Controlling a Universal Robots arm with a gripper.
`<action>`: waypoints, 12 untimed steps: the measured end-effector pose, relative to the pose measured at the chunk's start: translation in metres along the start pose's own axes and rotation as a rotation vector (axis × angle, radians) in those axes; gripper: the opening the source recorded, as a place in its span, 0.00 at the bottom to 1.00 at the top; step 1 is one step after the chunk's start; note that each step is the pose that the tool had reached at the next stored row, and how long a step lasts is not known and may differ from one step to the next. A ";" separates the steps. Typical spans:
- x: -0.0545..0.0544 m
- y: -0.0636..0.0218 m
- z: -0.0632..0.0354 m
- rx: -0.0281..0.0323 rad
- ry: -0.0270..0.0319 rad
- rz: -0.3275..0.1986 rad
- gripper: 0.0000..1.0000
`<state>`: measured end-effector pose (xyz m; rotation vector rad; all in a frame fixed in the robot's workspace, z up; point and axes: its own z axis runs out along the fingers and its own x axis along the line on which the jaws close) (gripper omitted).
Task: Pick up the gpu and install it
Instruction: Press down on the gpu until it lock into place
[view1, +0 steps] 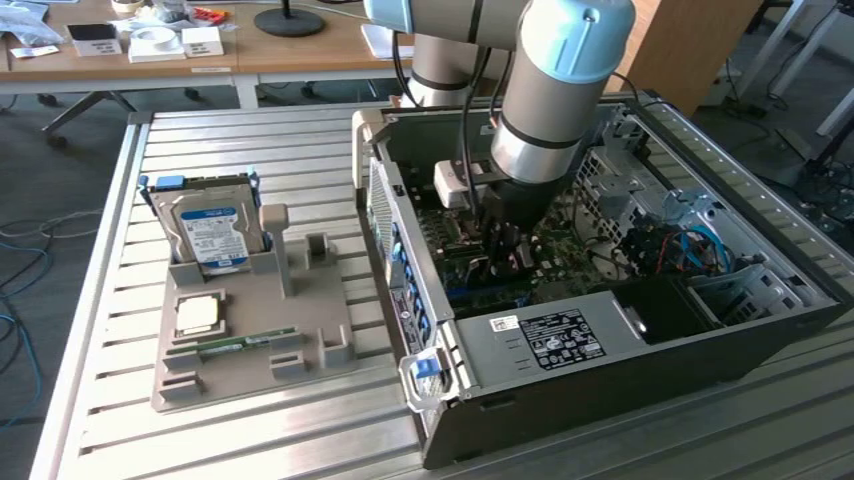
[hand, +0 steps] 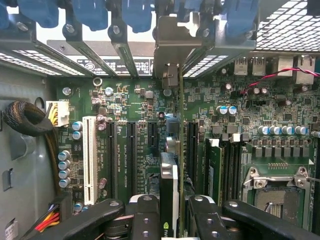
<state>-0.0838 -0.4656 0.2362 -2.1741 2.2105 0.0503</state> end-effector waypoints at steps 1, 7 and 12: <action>0.000 0.0000 0.0000 0.0001 -0.0001 0.000 0.27; -0.002 0.0000 0.0000 0.0001 0.0003 0.003 0.27; -0.003 0.0009 0.0002 0.0008 -0.0001 0.004 0.27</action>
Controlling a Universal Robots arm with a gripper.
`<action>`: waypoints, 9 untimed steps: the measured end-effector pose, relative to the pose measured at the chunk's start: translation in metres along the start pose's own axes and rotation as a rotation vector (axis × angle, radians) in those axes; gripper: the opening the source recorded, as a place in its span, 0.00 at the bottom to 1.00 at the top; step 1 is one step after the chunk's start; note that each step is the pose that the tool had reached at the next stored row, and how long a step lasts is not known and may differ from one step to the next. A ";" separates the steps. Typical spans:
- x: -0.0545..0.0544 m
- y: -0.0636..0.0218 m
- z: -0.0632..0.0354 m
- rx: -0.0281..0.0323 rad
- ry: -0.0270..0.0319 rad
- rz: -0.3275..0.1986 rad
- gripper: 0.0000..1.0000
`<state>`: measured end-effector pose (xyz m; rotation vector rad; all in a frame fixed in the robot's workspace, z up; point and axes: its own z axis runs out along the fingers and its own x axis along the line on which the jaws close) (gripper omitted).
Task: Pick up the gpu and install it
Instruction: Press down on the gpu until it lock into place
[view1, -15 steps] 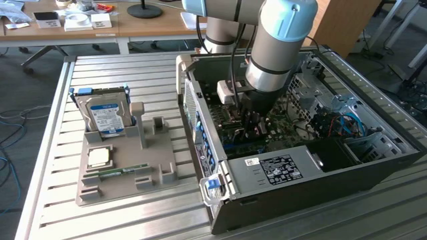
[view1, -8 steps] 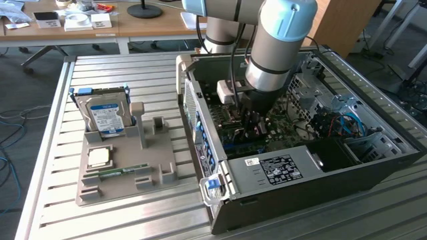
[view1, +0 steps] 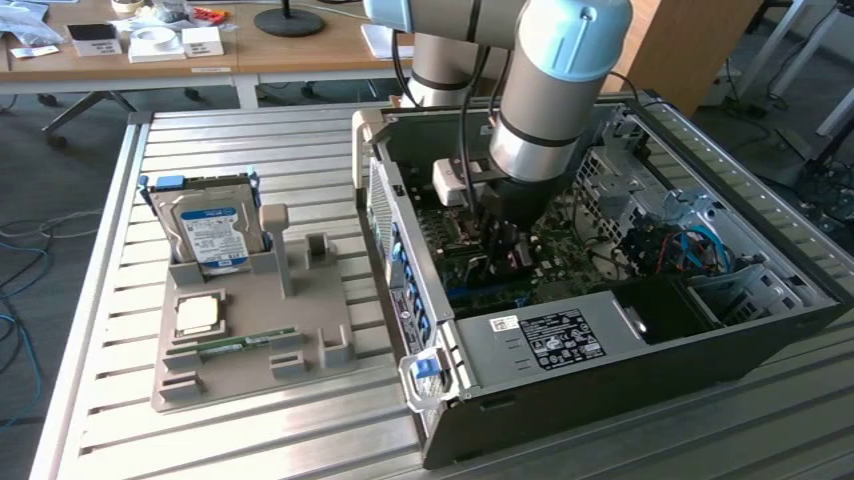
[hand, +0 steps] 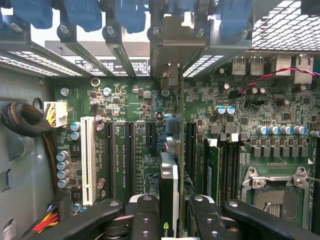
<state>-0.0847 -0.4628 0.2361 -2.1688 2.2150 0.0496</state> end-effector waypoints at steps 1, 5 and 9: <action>0.000 0.0006 0.0000 0.0005 0.0000 0.000 0.27; 0.001 0.0026 0.0000 0.0050 0.0016 0.000 0.27; 0.001 0.0036 0.0001 0.0076 0.0030 0.000 0.27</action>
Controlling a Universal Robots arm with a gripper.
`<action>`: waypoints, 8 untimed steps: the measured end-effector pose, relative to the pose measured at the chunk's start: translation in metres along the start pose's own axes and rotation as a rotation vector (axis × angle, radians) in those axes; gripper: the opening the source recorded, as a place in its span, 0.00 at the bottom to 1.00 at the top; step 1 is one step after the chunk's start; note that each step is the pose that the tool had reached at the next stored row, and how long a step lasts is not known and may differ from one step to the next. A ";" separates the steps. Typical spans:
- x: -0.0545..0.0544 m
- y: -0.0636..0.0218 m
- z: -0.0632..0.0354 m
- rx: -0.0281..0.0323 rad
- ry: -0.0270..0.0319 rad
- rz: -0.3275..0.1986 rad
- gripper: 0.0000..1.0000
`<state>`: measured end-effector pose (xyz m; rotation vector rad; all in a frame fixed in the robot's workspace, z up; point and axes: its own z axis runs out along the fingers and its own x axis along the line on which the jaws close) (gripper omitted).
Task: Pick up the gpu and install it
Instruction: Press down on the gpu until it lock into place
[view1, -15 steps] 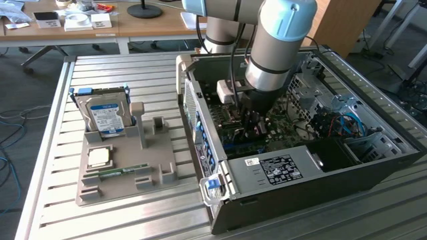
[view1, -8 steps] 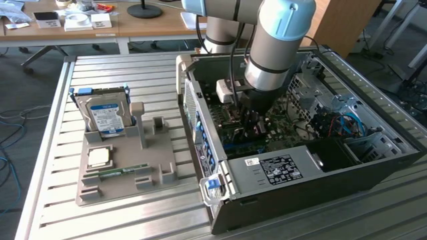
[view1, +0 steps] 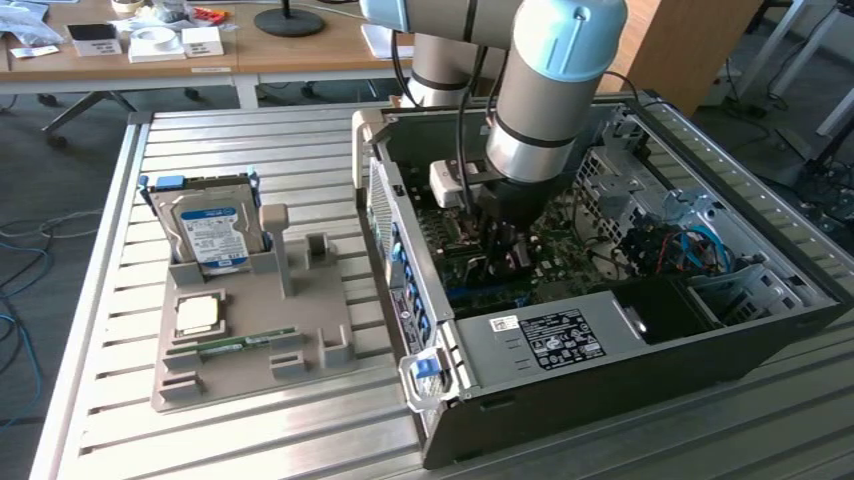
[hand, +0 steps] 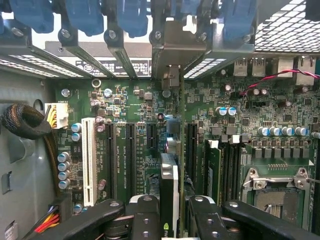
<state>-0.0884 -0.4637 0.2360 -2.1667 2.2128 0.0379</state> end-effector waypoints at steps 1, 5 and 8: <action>0.000 0.0000 0.0000 -0.0001 0.0000 0.000 0.27; 0.000 0.0002 0.0004 -0.0005 0.0001 0.000 0.27; 0.000 0.0003 0.0005 -0.0014 -0.0004 0.000 0.27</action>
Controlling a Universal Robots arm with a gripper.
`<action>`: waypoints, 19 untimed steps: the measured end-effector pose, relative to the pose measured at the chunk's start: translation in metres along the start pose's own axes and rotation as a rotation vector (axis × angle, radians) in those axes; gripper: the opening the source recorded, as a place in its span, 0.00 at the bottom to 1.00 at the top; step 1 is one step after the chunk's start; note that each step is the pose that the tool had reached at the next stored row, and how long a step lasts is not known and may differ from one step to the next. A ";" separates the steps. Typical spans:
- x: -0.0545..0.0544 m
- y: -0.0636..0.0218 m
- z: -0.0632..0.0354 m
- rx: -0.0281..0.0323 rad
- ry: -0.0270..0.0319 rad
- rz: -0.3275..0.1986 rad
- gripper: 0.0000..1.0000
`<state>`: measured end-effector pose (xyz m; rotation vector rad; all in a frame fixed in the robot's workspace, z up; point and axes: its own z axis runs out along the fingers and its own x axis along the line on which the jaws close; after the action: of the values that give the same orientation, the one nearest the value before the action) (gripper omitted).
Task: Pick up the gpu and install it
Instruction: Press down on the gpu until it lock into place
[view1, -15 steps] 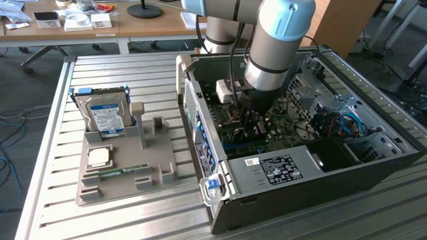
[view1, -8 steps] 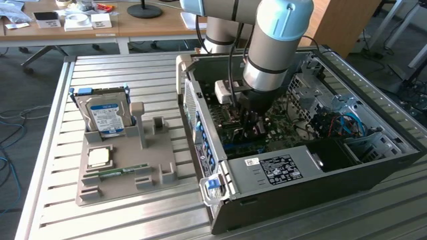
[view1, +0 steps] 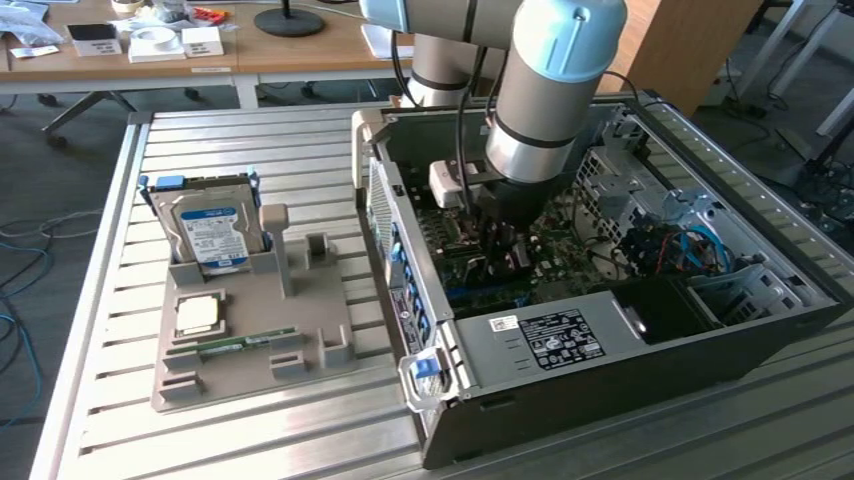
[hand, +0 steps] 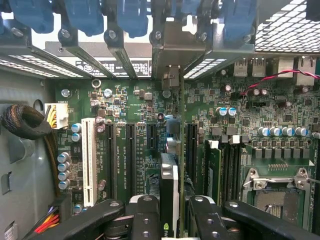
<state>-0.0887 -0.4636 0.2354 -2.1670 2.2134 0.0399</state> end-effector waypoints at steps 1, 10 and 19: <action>0.000 0.0000 0.0000 -0.0001 -0.0001 0.000 0.27; 0.002 -0.0045 -0.0003 0.0436 0.0220 0.000 0.28; 0.002 -0.0044 -0.0002 0.0451 0.0220 0.000 0.46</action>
<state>-0.0843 -0.4659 0.2355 -2.1547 2.2035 -0.0337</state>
